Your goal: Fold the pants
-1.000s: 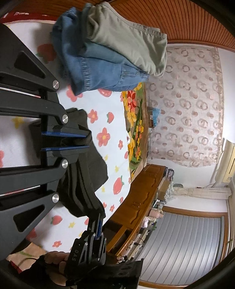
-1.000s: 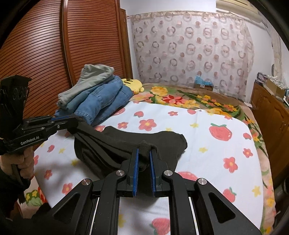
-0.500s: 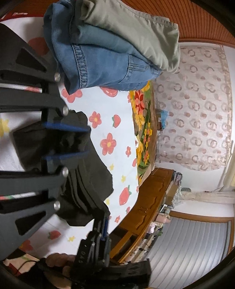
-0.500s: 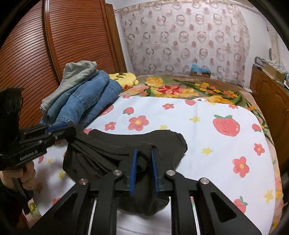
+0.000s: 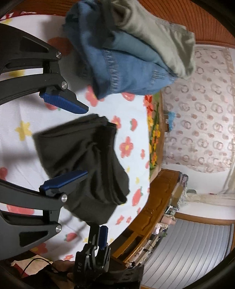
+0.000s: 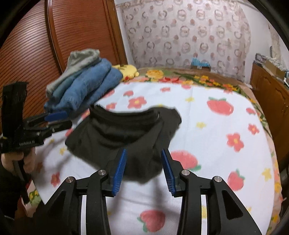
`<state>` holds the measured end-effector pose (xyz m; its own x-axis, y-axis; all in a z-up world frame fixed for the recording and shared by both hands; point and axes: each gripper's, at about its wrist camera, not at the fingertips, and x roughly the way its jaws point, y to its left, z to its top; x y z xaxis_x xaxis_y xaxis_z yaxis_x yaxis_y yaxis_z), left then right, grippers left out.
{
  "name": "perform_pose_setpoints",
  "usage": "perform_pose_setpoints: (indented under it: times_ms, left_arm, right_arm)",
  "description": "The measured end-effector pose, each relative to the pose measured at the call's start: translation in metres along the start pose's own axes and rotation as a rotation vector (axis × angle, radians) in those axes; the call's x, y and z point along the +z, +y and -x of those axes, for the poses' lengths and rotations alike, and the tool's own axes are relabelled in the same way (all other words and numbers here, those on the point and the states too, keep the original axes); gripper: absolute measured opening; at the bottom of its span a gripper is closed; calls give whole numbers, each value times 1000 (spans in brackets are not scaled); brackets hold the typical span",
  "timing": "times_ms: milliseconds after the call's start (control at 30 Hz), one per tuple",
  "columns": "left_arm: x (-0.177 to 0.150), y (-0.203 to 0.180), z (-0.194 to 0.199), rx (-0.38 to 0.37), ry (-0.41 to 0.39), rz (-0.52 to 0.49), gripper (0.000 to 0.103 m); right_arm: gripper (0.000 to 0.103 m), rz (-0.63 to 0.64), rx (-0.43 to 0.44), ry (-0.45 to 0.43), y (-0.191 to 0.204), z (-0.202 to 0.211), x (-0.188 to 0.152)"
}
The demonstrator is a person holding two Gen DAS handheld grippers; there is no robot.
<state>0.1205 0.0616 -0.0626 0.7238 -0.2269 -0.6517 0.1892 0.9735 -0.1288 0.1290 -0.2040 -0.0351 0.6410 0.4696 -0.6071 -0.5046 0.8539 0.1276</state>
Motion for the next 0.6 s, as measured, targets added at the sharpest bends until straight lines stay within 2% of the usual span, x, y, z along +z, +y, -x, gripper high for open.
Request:
perform_pose_setpoints:
  times_ms: [67,200,467,600]
  left_arm:
    - [-5,3,-3,-5,23,2,65]
    - [-14,1,-10,-13,77,-17,57]
    - [-24,-10,-18,-17,118,-67,52]
    - [-25,-10,-22,-7,135,-77,46]
  right_arm:
    - [42,2,2,22,-1,-6,-3]
    - [42,13,-1,57,-3,-13,-6]
    - [42,17,12,54,-3,-16,-6]
    - [42,24,11,63,0,-21,-6]
